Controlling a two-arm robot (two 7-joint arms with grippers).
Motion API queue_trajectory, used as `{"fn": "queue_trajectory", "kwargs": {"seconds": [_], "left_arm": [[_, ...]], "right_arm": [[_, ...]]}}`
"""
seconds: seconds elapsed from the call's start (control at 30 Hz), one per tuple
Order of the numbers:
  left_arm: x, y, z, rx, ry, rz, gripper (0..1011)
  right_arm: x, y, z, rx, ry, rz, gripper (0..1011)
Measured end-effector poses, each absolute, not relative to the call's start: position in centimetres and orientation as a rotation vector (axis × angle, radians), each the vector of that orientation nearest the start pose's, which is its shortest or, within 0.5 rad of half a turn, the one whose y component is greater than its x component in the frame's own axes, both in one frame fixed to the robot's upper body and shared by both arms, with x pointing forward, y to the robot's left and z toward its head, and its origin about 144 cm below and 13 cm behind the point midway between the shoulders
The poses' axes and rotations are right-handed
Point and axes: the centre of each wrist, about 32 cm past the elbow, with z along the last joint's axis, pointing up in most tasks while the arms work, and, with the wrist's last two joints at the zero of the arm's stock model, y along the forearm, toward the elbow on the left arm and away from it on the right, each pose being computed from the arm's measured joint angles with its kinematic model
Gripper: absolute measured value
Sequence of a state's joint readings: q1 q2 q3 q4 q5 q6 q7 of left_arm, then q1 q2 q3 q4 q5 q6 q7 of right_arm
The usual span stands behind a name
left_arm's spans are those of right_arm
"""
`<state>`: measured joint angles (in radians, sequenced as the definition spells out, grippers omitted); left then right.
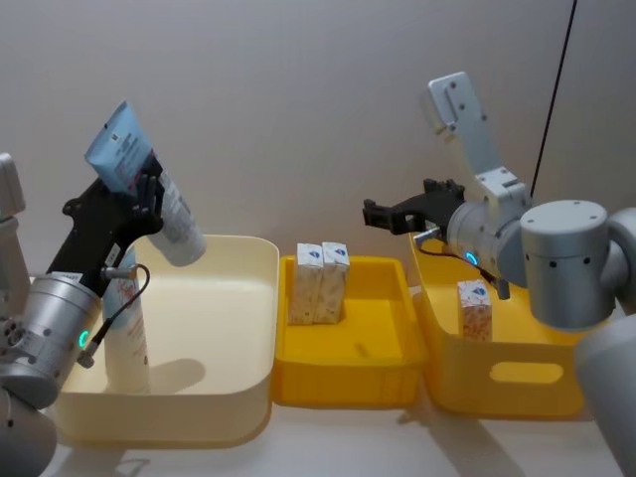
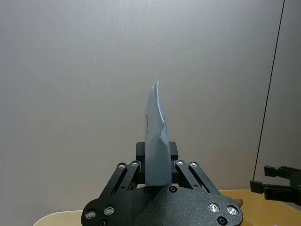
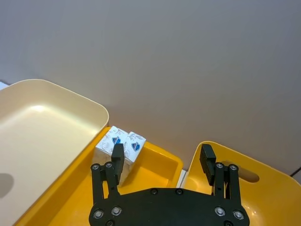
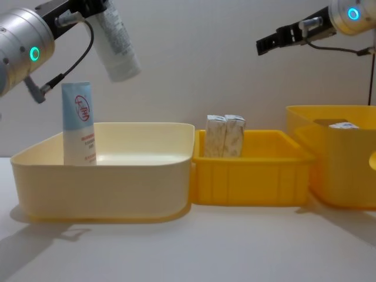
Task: Bimanual collaborative sorting of washing and personal care products
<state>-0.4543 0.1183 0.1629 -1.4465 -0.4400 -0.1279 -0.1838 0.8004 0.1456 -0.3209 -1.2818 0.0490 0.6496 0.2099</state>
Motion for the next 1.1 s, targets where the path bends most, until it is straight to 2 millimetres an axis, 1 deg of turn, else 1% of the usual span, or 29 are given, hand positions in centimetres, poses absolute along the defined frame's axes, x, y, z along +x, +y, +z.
{"fn": "queue_trajectory", "kwargs": {"seconds": [0.33, 0.7, 0.77, 0.93, 1.1], "left_arm": [[57.0, 21.2, 127.9, -0.54, -0.113, 1.151, 264], [57.1, 20.9, 128.4, -0.556, -0.104, 1.122, 264], [57.1, 20.9, 128.4, -0.558, -0.103, 1.118, 262], [57.0, 20.7, 128.5, -0.56, -0.102, 1.11, 262], [57.0, 20.6, 128.5, -0.561, -0.101, 1.102, 264]], "right_arm": [[62.4, -18.3, 136.7, -0.401, -0.156, -1.118, 1001], [62.2, -17.6, 136.3, -0.471, -0.265, -0.935, 1001], [62.2, -17.6, 136.3, -0.474, -0.27, -0.924, 1001], [62.2, -17.3, 136.3, -0.503, -0.314, -0.831, 1001], [62.3, -17.2, 136.3, -0.508, -0.327, -0.797, 1001]]}}
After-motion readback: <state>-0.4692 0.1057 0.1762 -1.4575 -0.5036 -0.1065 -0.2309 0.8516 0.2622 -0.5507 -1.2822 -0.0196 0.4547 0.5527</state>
